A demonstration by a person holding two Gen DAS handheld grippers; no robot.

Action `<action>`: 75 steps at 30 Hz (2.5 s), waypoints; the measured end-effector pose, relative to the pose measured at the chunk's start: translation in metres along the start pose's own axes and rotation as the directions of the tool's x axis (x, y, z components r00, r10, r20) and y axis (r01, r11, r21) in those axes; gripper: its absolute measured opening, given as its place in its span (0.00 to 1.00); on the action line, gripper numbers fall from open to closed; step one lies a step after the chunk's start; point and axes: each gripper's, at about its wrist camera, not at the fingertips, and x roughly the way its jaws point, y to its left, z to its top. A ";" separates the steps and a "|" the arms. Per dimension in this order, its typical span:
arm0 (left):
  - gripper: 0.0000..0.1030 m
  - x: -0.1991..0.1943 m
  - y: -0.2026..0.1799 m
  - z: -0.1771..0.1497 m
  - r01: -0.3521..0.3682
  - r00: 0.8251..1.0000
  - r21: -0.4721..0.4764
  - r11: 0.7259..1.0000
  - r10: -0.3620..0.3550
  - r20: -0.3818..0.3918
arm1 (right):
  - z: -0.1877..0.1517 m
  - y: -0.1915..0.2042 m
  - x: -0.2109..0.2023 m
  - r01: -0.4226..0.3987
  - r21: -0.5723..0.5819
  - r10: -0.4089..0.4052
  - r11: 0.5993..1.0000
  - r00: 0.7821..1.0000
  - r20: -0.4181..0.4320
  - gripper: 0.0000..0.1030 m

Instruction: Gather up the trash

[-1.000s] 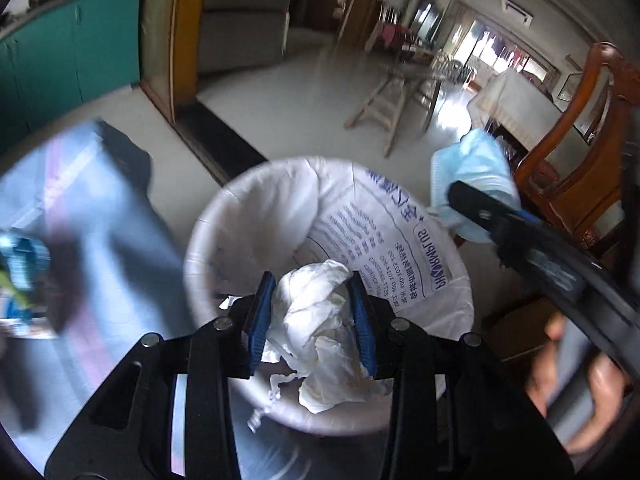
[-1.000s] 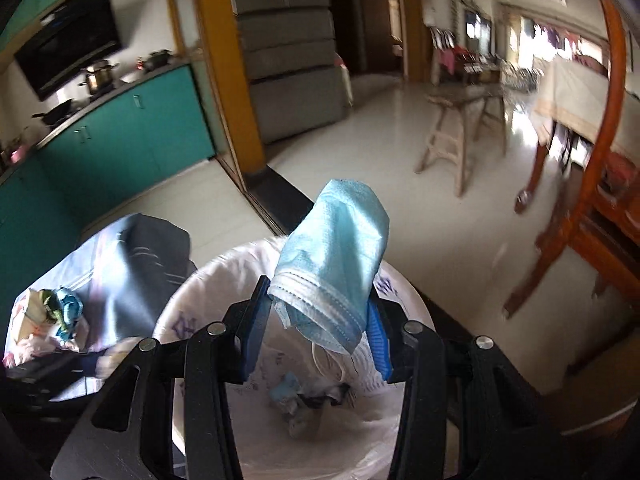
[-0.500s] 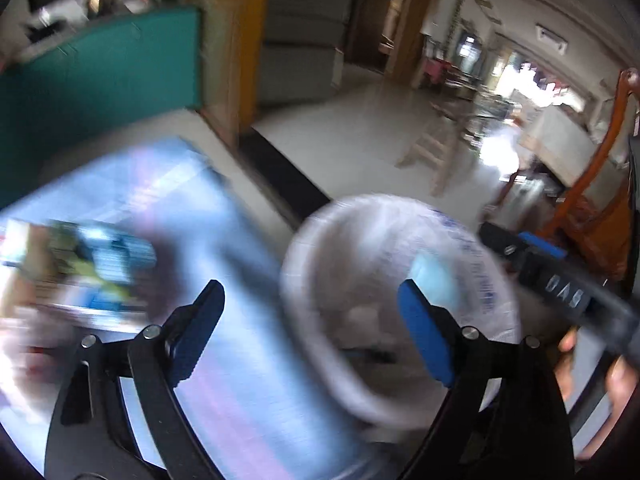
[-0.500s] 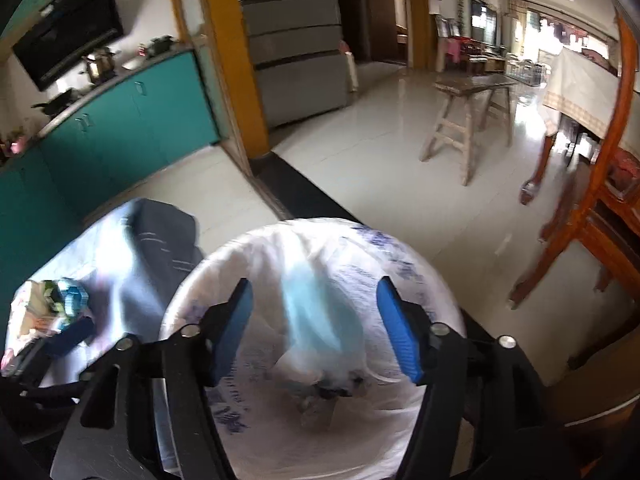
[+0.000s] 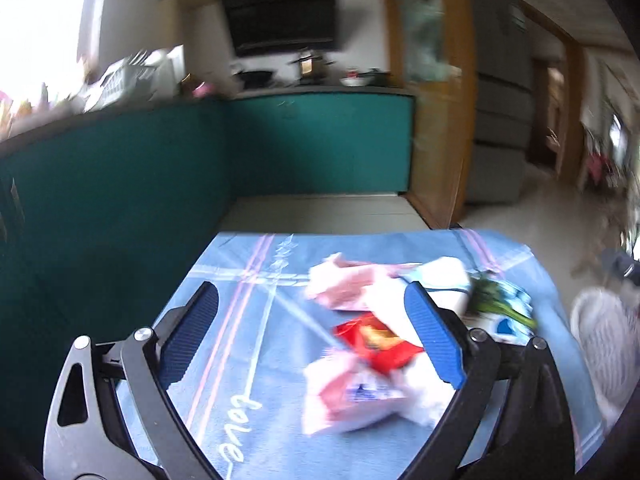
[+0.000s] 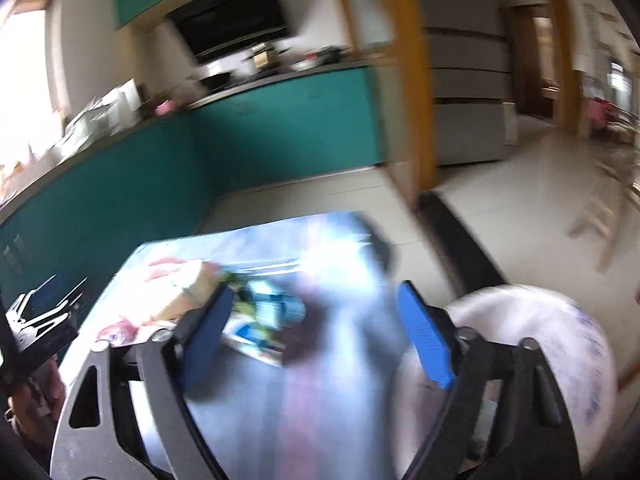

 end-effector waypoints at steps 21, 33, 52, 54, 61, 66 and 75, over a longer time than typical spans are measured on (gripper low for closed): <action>0.91 0.020 0.028 -0.022 0.096 0.986 -0.023 0.995 -0.098 -0.132 | -0.041 0.050 0.058 -0.117 -0.094 0.092 0.989 0.968 -0.234 0.08; 0.91 0.024 0.039 -0.028 0.079 0.982 -0.067 0.995 -0.090 -0.168 | -0.060 0.061 0.030 -0.187 -0.181 0.124 0.965 0.942 -0.313 0.54; 0.92 0.029 0.009 -0.039 0.173 0.958 0.003 0.985 -0.167 -0.233 | -0.074 0.058 0.060 -0.145 -0.134 0.086 0.980 0.924 -0.372 0.37; 0.93 0.028 0.003 -0.039 0.162 0.963 0.034 0.986 -0.151 -0.224 | -0.076 0.063 0.060 -0.149 -0.145 0.085 0.978 0.924 -0.373 0.37; 0.93 0.023 -0.012 -0.045 0.104 0.980 0.164 0.981 -0.073 -0.185 | -0.078 0.070 0.058 -0.150 -0.155 0.085 0.976 0.928 -0.363 0.37; 0.93 0.020 -0.017 -0.045 0.096 0.982 0.203 0.974 -0.059 -0.179 | -0.080 0.070 0.055 -0.140 -0.148 0.081 0.979 0.933 -0.350 0.37; 0.94 0.029 -0.013 -0.049 0.198 0.947 0.138 0.970 -0.153 -0.283 | -0.079 0.068 0.057 -0.114 -0.134 0.065 0.984 0.942 -0.329 0.37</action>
